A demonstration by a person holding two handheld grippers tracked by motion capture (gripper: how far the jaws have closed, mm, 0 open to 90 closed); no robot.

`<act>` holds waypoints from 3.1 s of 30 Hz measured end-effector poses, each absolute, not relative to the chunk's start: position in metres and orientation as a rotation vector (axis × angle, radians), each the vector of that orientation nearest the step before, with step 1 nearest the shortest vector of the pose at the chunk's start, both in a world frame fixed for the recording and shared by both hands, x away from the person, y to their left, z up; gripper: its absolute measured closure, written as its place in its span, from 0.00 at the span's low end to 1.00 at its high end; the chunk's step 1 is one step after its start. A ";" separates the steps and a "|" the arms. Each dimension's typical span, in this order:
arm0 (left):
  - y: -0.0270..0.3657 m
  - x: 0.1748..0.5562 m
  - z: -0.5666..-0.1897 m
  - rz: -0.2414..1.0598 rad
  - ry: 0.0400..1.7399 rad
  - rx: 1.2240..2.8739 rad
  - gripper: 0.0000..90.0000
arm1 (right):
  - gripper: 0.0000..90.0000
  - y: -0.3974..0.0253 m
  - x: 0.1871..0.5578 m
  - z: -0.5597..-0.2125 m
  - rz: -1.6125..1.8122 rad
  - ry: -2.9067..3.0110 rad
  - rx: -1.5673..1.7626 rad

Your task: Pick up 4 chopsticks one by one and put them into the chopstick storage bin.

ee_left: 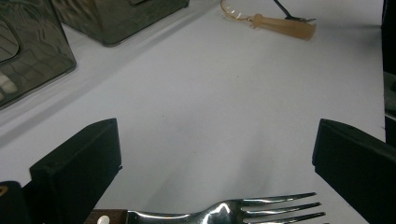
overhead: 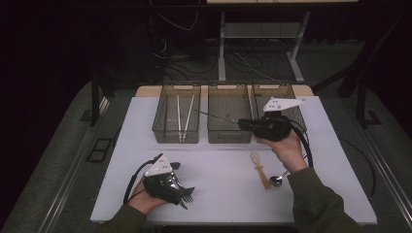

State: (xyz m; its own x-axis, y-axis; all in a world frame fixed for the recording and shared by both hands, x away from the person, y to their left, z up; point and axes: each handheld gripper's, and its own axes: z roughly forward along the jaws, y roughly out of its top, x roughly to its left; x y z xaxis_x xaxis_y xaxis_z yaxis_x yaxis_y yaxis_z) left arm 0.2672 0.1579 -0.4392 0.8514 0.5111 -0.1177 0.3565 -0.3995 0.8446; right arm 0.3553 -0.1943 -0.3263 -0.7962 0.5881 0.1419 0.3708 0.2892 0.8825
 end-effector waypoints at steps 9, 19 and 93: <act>0.158 0.267 -0.439 0.188 0.640 2.017 0.00 | 0.95 -0.160 0.386 -0.323 1.461 2.327 0.930; 0.158 0.267 -0.438 0.192 0.632 2.021 0.00 | 0.95 -0.124 0.415 -0.330 1.381 2.320 1.003; 0.158 0.268 -0.439 0.195 0.625 2.036 0.00 | 0.34 -0.097 0.428 -0.346 1.382 2.440 0.967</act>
